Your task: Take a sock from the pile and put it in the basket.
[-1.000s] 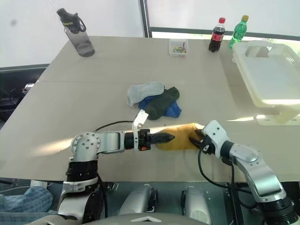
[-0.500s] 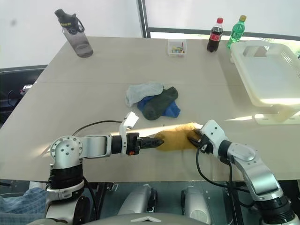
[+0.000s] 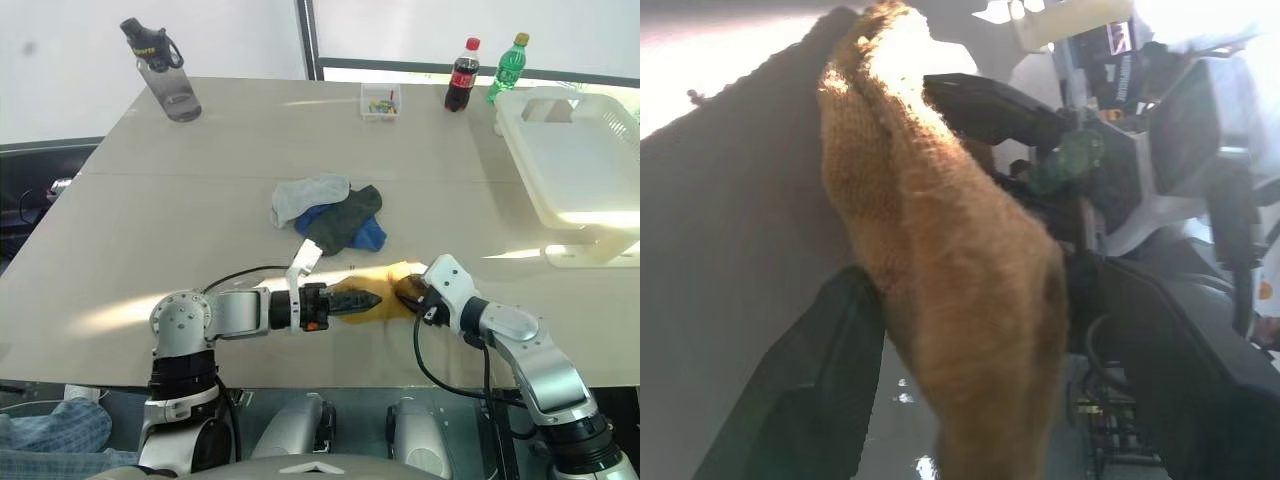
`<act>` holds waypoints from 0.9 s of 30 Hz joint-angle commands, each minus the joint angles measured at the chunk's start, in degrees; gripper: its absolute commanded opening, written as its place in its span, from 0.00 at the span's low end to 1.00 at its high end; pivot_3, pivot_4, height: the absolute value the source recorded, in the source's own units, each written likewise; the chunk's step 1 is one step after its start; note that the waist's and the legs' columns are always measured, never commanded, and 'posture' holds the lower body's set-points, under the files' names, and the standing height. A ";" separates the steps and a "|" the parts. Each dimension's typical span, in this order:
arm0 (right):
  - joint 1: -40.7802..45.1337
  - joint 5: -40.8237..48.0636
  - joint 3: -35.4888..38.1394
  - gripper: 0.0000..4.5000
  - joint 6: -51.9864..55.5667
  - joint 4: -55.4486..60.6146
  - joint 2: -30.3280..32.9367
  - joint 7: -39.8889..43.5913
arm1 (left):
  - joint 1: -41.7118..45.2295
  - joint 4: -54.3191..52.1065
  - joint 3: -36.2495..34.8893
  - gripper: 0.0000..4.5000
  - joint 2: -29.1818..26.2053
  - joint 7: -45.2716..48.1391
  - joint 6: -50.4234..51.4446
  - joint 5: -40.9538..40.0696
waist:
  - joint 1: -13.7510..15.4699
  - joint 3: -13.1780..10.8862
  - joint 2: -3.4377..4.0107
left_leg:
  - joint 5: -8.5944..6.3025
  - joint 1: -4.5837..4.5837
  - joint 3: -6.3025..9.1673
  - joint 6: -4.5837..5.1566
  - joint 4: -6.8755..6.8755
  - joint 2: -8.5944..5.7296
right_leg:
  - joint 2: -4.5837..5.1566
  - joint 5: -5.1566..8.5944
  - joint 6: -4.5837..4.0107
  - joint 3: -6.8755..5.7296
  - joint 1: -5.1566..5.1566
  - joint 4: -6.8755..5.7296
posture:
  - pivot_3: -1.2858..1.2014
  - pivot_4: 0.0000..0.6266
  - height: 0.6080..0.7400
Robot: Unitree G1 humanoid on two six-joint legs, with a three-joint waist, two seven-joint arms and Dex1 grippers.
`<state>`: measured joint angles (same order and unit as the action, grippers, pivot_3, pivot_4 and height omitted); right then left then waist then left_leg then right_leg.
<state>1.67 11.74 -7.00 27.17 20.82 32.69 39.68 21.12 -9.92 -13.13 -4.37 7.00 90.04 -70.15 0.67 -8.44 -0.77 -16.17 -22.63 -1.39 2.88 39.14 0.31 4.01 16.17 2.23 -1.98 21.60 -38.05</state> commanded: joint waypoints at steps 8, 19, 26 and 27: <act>0.91 -0.46 -1.44 0.43 1.08 -0.90 -0.03 0.36 | -0.11 -0.88 2.93 0.78 0.90 11.06 -9.06 -3.13 | -0.06 0.00 0.00 | 0.00 0.00 0.00 0.00 0.00 0.00 | -0.01 0.00 0.00 0.00 0.00 0.00 | 0.52 0.24 1.00; 2.96 -1.33 -1.96 0.43 4.56 2.39 1.71 0.36 | 0.93 2.33 8.58 0.78 -1.19 18.20 -13.33 0.16 | -0.05 -0.03 0.02 | 0.00 -0.03 0.00 0.01 0.00 0.00 | 0.00 0.00 -0.01 0.00 0.02 0.01 | 0.52 0.24 1.00; 5.75 0.47 -0.66 0.43 9.63 6.98 2.36 -0.05 | 0.76 3.56 10.29 0.78 -2.16 19.58 -15.83 3.41 | 0.11 -0.11 0.06 | -0.01 -0.15 0.05 0.02 -0.01 0.00 | 0.01 0.00 -0.01 -0.04 0.06 0.08 | 0.52 0.24 1.00; 5.70 0.74 -0.47 0.43 10.23 7.55 2.78 0.26 | 0.83 3.77 10.45 0.78 -2.13 19.86 -16.10 3.77 | 0.11 -0.11 0.05 | -0.01 -0.17 0.06 0.02 -0.02 0.00 | 0.01 0.00 -0.01 -0.05 0.07 0.09 | 0.52 0.24 1.00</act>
<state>6.84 11.58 -8.52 36.36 25.17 34.58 39.57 21.47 -5.91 -3.36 -6.58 25.42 75.21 -66.45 0.78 -8.55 -0.72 -16.18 -22.81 -1.32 2.90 39.12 0.31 4.02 16.17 2.22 -2.04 21.67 -37.94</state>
